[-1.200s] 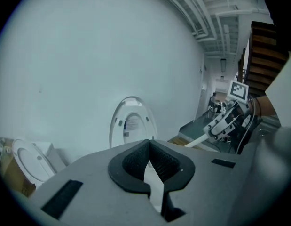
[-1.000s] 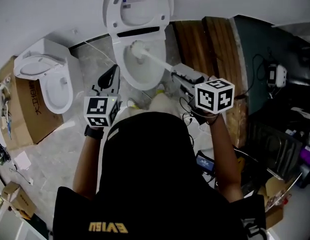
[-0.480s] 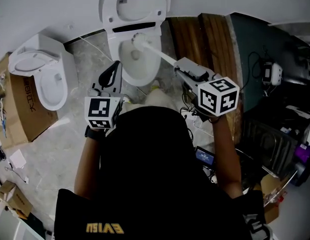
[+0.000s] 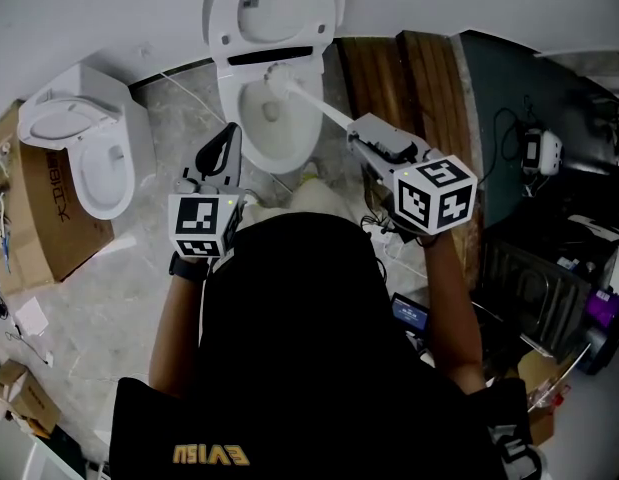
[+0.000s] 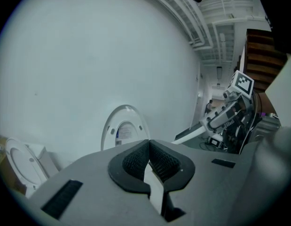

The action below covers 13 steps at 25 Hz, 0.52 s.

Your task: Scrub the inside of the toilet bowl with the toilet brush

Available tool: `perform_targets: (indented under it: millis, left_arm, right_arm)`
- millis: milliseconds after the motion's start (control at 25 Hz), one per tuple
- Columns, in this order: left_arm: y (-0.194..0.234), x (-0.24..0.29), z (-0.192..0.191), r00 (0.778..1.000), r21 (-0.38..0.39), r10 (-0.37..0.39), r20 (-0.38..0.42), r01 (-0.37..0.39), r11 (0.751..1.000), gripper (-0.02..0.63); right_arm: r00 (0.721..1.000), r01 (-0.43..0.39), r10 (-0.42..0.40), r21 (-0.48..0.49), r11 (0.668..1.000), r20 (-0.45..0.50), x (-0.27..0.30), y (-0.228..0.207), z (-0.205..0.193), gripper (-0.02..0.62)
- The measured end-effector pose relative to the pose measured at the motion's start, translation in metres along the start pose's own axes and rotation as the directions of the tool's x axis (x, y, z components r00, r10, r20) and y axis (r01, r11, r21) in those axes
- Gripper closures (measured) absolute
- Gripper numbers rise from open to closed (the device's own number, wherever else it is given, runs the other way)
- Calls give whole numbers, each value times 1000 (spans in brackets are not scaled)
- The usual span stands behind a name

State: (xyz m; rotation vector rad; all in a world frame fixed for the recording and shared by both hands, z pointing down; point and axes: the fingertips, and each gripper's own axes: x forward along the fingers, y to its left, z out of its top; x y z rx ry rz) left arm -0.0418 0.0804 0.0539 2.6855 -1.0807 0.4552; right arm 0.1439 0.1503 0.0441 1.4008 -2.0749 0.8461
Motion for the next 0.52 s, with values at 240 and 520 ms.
perform_targets:
  millis: [240, 520]
  left_arm:
    - [-2, -12, 3, 1000, 44, -3, -5, 4, 999, 588]
    - [19, -39, -6, 1000, 114, 8, -29, -4, 993, 588]
  right_arm:
    - [1000, 6, -5, -23, 1000, 3, -5, 5, 6, 439]
    - [999, -5, 6, -27, 1000, 32, 6, 26, 18, 439]
